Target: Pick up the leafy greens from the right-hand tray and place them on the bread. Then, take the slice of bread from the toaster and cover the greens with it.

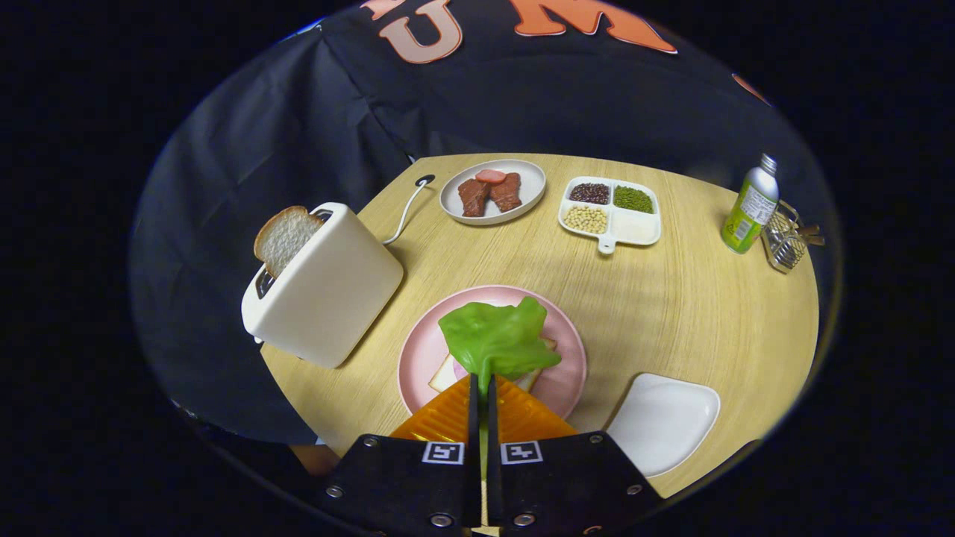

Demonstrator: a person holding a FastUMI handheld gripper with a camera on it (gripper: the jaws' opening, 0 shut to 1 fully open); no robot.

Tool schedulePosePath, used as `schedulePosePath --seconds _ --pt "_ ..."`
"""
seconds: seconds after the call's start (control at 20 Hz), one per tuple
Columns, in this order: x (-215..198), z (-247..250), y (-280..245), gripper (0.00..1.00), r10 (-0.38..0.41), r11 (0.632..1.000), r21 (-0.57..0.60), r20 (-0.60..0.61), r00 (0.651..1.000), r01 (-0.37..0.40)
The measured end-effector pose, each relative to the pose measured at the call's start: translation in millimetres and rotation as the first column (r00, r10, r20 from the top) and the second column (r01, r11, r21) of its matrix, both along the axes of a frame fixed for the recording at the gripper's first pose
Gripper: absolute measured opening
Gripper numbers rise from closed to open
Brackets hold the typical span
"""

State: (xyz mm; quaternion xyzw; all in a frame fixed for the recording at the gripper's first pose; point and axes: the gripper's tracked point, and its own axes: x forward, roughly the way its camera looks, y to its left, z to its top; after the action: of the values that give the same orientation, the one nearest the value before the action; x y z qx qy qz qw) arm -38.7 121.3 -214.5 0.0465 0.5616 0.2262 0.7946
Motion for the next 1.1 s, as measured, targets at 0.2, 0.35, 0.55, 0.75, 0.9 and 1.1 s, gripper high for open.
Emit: schedulePosePath --seconds 0.2,0.35,0.55,0.75,0.9,1.1 --pt "-8 -9 29 0.04 0.039 0.999 0.038 -0.052 0.998 -0.037" --pt "-9 -17 38 0.03 0.07 0.997 0.035 -0.062 0.996 -0.068" --pt "-15 -39 39 0.04 0.088 0.996 0.008 -0.12 0.989 -0.087" --pt "-1 -52 27 0.06 0.065 0.996 -0.049 -0.088 0.994 -0.07" --pt "9 -57 19 0.09 0.069 0.992 -0.105 -0.032 0.997 -0.072" --pt "17 -58 13 0.13 0.074 0.985 -0.155 0.016 0.997 -0.07"
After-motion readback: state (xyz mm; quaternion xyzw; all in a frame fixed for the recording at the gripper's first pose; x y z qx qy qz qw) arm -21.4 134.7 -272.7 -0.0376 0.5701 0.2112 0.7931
